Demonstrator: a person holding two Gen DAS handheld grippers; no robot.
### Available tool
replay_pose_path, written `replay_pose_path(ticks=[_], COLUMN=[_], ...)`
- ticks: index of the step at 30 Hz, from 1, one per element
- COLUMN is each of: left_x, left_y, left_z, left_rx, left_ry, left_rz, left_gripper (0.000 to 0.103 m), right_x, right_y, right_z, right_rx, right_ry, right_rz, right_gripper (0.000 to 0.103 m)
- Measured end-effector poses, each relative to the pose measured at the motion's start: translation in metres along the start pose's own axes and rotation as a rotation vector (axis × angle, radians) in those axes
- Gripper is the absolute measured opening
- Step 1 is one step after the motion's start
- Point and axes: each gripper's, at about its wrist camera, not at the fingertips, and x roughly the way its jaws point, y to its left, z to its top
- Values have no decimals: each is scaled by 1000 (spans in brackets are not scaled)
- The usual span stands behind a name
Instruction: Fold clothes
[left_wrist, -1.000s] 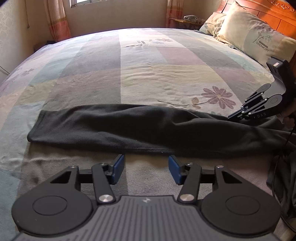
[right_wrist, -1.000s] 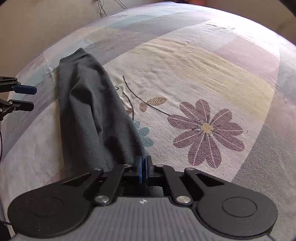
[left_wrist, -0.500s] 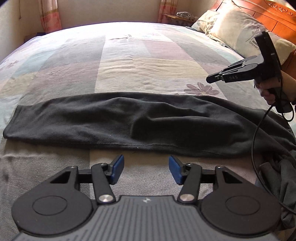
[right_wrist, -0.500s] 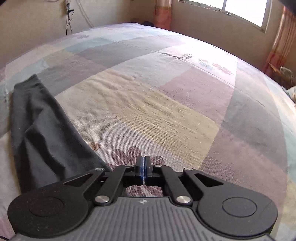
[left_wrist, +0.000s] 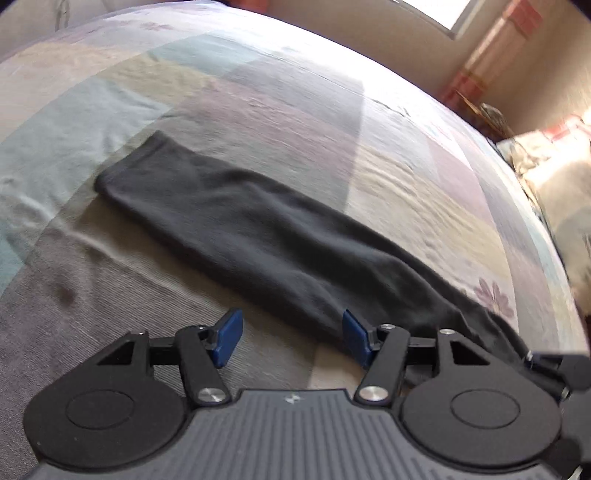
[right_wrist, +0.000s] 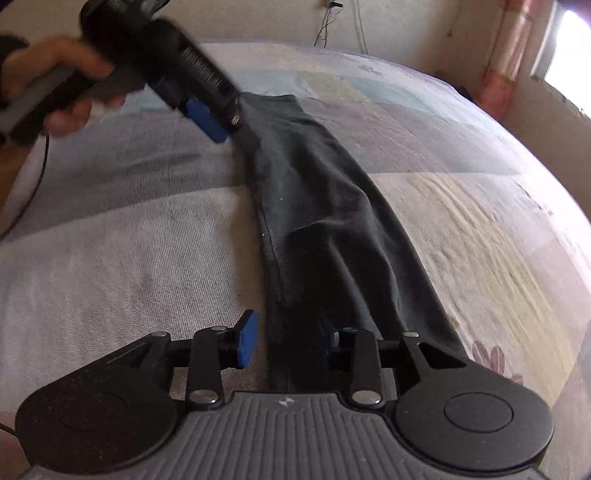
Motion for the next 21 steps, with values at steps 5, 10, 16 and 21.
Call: replay_pose_path(ticks=[5, 10, 16, 21], left_x=[4, 8, 17, 27], left_y=[35, 70, 97, 114], left_z=[11, 21, 32, 42], left_rx=[-128, -256, -377, -443], left_ry=[-20, -40, -105, -156], left_rz=[-27, -54, -84, -116], left_gripper=[64, 65, 66, 67], right_x=[13, 4, 1, -19], right_y=[1, -14, -38, -55], right_z=[4, 10, 14, 24], right_rx=[30, 148, 270, 313], right_ry=[14, 10, 15, -74], right_rz=[-26, 138, 285, 310], right_gripper=[3, 3, 19, 19])
